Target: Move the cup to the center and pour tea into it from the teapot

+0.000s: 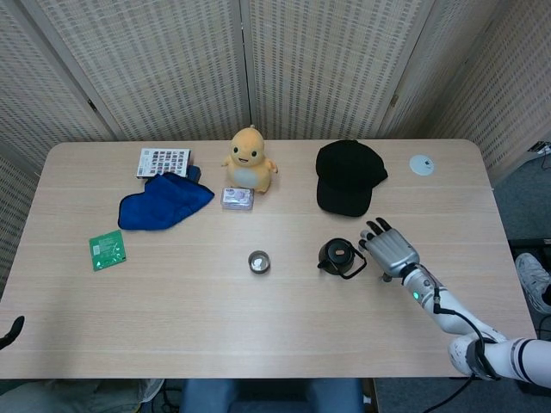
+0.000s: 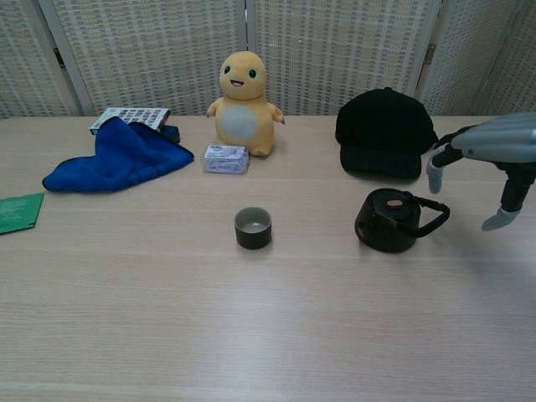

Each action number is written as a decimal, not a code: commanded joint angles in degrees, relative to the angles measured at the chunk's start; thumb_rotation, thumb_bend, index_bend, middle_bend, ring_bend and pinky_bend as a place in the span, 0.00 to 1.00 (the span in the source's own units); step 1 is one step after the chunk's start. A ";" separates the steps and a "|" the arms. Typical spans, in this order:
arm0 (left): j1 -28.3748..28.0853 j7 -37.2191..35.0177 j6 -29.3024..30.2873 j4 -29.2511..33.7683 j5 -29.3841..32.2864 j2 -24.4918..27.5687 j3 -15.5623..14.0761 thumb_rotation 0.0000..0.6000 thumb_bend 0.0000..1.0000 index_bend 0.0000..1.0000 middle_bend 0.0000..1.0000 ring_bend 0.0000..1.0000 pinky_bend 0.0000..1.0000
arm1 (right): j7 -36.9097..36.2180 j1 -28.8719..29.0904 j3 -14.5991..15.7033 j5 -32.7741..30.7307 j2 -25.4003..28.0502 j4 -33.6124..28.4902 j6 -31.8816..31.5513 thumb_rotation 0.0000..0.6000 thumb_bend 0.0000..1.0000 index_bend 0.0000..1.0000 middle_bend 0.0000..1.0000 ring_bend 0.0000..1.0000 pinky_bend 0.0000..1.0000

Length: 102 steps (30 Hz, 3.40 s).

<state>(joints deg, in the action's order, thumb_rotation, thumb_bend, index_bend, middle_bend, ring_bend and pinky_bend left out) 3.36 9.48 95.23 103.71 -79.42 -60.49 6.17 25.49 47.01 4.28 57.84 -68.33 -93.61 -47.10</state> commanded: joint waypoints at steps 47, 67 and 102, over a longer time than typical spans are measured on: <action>1.05 -2.70 -0.21 -1.49 1.45 0.66 -0.02 1.00 0.25 0.07 0.27 0.38 0.29 | 9.76 1.68 -6.68 -5.48 -12.40 7.59 -2.98 1.00 0.02 0.19 0.08 0.00 0.00; 1.92 -3.04 1.07 -0.34 0.10 1.46 -0.52 1.00 0.25 0.07 0.27 0.38 0.29 | -0.27 -3.70 -4.61 7.62 -9.68 5.57 -5.68 1.00 0.02 0.34 0.31 0.31 0.00; 2.52 -5.88 1.00 -0.74 -0.66 2.00 -0.81 0.75 0.12 0.08 0.25 0.37 0.29 | -8.67 -4.64 -6.51 12.82 -11.85 8.94 -1.49 0.64 0.00 0.52 0.45 0.36 0.00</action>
<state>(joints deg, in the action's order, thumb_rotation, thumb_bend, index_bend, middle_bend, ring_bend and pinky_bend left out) 5.89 3.74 96.28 103.02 -80.02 -58.51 5.38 16.31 42.33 -2.27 70.54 -80.25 -84.78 -48.61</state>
